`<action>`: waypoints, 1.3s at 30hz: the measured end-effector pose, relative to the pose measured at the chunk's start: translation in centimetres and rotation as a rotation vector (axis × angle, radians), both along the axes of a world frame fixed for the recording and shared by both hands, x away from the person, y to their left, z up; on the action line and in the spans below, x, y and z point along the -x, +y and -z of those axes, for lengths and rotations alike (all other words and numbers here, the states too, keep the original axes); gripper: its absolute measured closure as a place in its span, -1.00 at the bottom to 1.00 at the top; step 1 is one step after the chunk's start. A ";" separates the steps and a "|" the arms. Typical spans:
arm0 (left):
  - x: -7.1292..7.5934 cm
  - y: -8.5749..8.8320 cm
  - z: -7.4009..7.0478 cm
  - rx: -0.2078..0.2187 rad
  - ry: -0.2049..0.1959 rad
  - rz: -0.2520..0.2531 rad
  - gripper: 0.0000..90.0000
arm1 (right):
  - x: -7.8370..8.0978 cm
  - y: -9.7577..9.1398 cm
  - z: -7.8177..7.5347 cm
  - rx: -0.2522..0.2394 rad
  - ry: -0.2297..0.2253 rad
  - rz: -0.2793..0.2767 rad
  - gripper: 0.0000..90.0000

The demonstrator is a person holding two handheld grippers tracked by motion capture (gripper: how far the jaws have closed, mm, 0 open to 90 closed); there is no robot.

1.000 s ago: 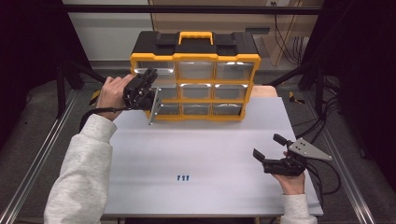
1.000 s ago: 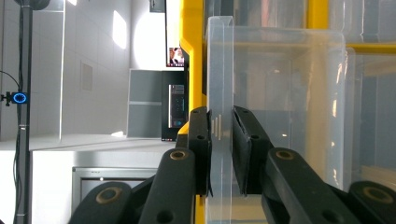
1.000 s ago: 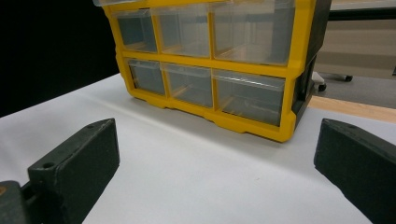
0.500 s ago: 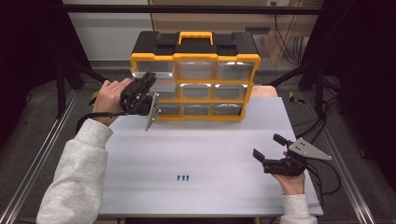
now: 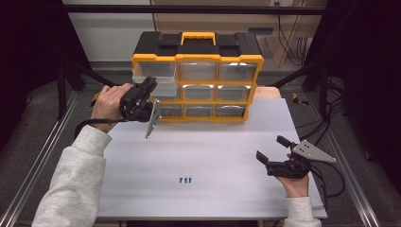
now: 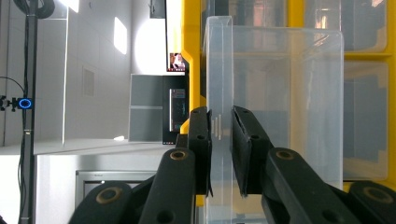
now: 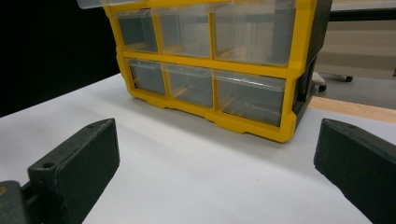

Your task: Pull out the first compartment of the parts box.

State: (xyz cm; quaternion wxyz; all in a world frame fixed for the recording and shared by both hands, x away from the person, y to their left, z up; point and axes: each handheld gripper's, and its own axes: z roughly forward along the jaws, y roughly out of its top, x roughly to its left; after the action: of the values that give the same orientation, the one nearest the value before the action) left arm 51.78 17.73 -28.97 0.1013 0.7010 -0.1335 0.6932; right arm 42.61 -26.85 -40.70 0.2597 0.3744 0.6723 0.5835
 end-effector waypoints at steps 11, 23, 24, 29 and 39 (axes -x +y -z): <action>1.0 0.0 -0.1 -0.001 -0.003 0.005 0.74 | 0.0 0.0 0.0 -0.002 0.003 0.000 -0.99; 2.1 -0.1 0.0 -0.002 0.002 0.016 0.74 | 0.1 0.0 -0.1 -0.006 0.003 0.001 -0.99; 2.2 -0.1 -0.1 -0.003 0.003 0.017 0.74 | 0.1 0.0 -0.1 -0.007 0.002 0.002 -0.99; 2.4 -0.2 -0.1 0.001 0.012 0.020 0.73 | 0.1 0.0 -0.1 -0.006 0.003 0.001 -0.99; 2.6 -0.2 -0.2 -0.002 0.030 0.010 0.71 | 0.1 0.1 -0.1 -0.009 0.006 0.004 -0.99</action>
State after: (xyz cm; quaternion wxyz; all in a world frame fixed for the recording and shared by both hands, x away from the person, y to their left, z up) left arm 49.17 17.57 -28.81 0.1062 0.7107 -0.1361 0.6820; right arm 42.52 -26.76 -40.59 0.2571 0.3784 0.6697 0.5849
